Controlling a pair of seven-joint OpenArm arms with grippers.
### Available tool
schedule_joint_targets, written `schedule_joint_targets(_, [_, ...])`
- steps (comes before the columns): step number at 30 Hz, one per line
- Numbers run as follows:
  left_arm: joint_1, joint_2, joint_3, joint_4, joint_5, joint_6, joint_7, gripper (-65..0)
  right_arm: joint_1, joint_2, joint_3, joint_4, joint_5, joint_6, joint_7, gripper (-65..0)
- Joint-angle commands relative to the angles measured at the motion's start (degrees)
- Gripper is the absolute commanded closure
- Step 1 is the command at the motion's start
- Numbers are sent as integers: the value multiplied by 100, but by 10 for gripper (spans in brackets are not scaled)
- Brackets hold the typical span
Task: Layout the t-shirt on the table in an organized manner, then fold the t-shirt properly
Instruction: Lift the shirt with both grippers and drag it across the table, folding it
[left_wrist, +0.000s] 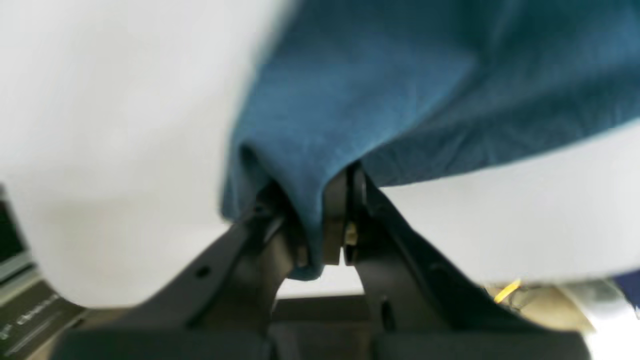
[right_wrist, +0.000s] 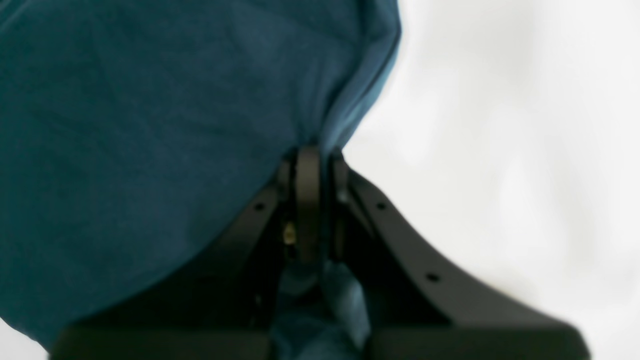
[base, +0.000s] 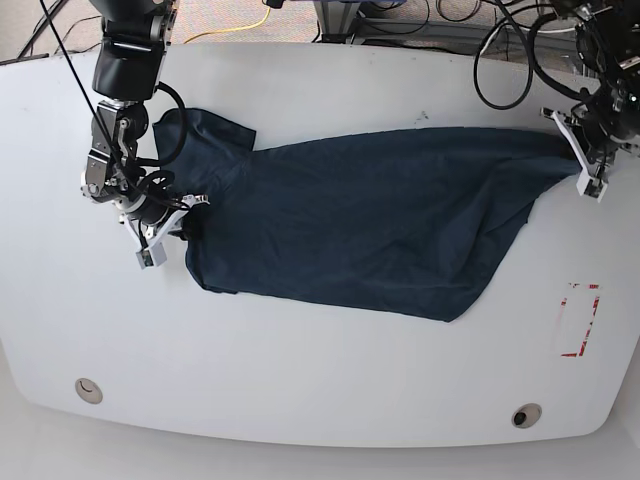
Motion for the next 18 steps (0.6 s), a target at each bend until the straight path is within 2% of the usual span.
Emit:
schedule_joint_targets(1, [-368, -203, -51, 85, 48, -6, 127, 0, 96, 62, 14, 83, 32, -19, -19, 0])
schedule_joint_targets(10, [-1748, -221, -42, -680, 92, -6, 373, 0, 96, 62, 14, 83, 32, -19, -19, 0])
schedule_joint_targets(13, [-2170, -221, -42, -1137, 294, -6, 364, 0, 96, 62, 14, 83, 32, -19, -19, 0])
schedule_joint_targets(18, [-2812, -194, -42, -1752, 742, -6, 355, -47, 88, 62, 14, 83, 32, -19, -19, 0])
